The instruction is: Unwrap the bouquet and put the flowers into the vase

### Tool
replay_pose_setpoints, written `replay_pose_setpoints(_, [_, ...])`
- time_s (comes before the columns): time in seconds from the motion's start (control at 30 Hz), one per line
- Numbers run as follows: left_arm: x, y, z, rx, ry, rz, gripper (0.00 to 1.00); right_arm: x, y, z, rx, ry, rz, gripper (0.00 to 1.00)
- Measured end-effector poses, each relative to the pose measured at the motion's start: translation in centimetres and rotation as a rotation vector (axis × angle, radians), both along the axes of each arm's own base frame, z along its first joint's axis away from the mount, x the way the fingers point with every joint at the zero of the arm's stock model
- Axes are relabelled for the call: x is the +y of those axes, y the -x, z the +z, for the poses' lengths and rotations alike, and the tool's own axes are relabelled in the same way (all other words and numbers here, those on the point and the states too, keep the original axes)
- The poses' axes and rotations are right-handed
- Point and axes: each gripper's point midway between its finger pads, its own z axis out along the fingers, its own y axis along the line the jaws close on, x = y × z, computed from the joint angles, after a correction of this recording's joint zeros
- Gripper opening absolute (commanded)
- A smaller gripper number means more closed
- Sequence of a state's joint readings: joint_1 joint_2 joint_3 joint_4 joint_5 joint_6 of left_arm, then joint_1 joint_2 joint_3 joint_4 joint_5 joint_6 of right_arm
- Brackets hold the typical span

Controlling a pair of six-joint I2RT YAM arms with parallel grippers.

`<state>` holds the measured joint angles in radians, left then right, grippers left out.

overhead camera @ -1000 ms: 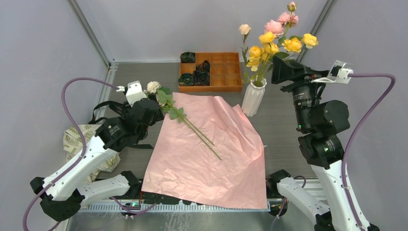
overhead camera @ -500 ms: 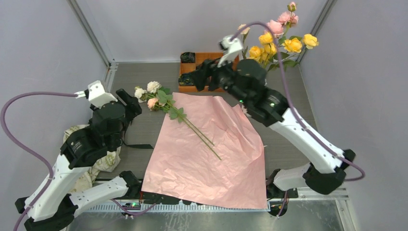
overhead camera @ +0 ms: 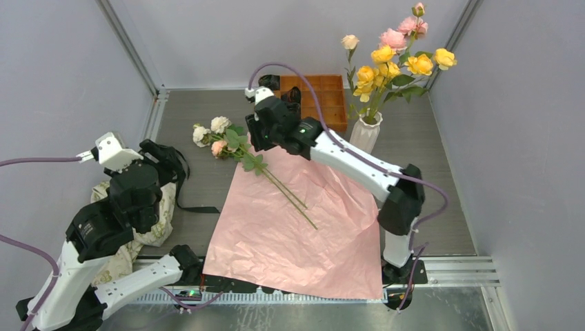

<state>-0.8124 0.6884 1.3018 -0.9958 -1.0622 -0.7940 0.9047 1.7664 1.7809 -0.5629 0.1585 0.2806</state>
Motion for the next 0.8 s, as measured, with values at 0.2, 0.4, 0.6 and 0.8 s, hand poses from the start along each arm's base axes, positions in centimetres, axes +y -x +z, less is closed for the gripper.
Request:
replay_pose_setpoints(0.2, [-0.1,-0.1,-1.0,0.028,-0.022,0.002,0.67,3.0,-2.1,-9.8,0.140,0.163,0.009,0.39])
replay_pose_setpoints(0.4, [0.1,0.1,-1.2,0.033,-0.028,0.003,0.68,4.3,-3.1,-16.2,0.228,0.281,0.018,0.40])
replay_pose_setpoints(0.6, [0.4,0.3,-1.2,0.030,-0.026,0.004,0.68,5.4,-4.2,-17.7,0.233,0.302,0.022,0.40])
replay_pose_setpoints(0.8, [0.4,0.4,-1.5,0.037,-0.035,0.005,0.69,5.8,-5.5,-18.1,0.219,0.300,0.014,0.40])
